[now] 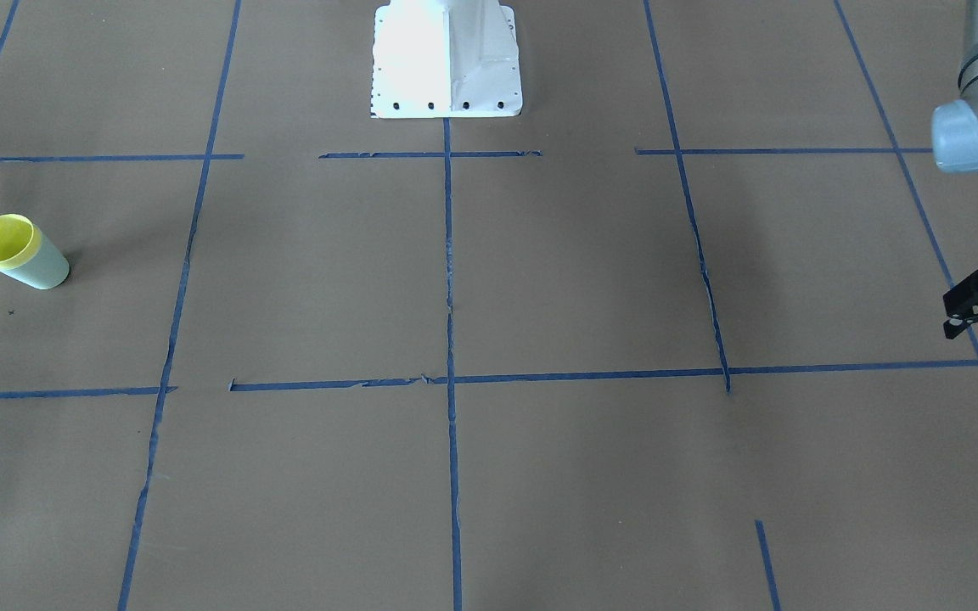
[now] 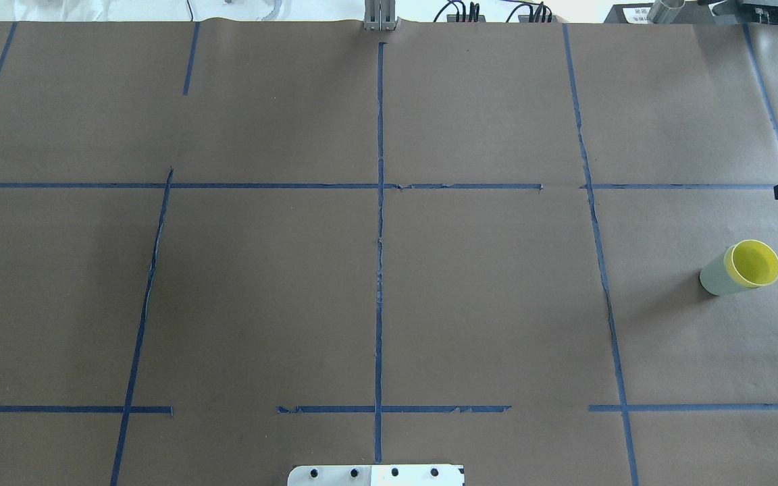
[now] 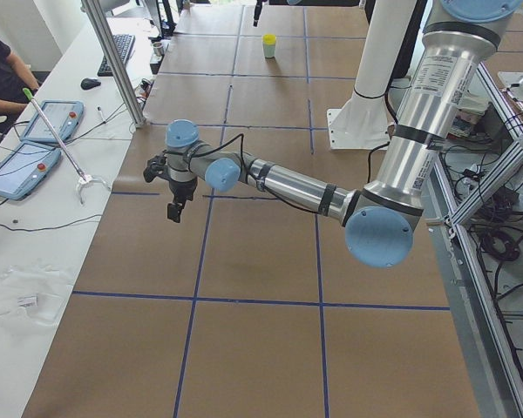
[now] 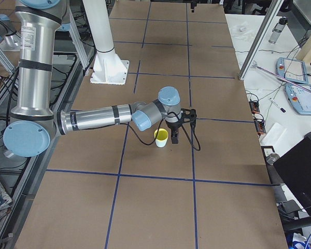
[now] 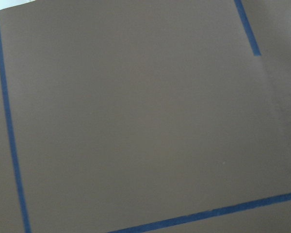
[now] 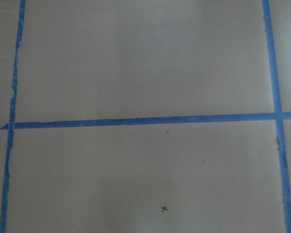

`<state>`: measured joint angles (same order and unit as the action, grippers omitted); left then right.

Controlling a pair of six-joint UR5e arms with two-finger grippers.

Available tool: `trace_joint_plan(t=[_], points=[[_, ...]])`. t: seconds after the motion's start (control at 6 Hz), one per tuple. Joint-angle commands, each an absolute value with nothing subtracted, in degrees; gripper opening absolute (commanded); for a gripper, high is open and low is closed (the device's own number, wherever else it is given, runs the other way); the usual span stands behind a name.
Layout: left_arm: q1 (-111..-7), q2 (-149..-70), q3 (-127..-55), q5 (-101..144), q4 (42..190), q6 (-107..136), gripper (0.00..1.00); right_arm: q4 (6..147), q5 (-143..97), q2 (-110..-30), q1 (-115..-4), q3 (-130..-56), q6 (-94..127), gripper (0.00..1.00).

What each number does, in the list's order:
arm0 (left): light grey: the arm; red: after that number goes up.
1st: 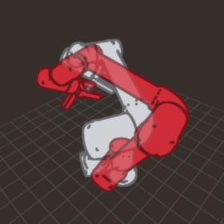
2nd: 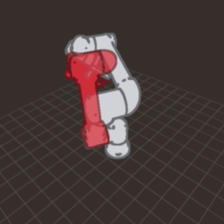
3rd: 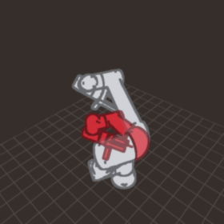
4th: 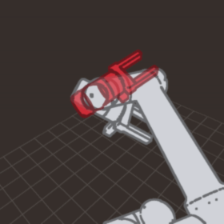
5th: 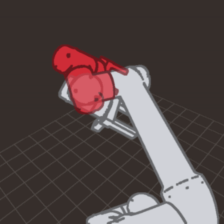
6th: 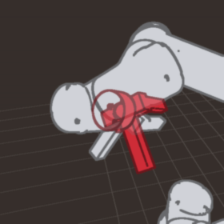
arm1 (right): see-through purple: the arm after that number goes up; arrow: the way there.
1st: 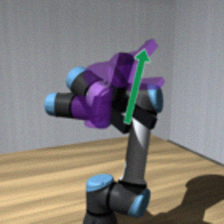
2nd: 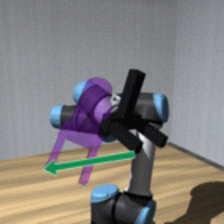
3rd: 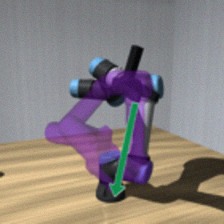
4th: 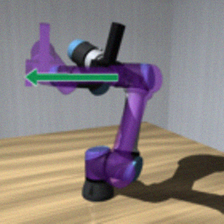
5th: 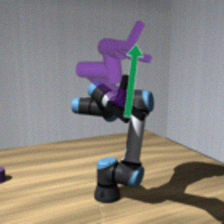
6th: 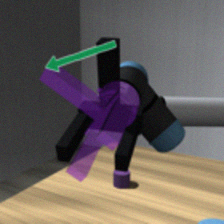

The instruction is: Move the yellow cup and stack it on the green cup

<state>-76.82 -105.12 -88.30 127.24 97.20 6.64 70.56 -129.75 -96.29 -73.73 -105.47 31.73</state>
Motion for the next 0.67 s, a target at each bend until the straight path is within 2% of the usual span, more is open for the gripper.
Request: trace_joint_plan(t=[0.0, 0.33, 0.5], points=[[-86.09, -103.01, -82.22, 135.92, 92.48, -6.80, 1.00, 84.57, -131.31, -94.66, -80.04, -105.29, 12.40, 1.00], [-88.67, -100.66, -78.58, 136.67, 91.06, -8.53, 1.00, 93.48, -134.53, -94.57, -84.79, -105.38, 0.75, 1.00], [-90.07, -97.94, -83.45, 136.84, 85.40, -8.53, 1.00, 94.21, -134.65, -93.96, -84.81, -105.38, 0.53, 1.00]])
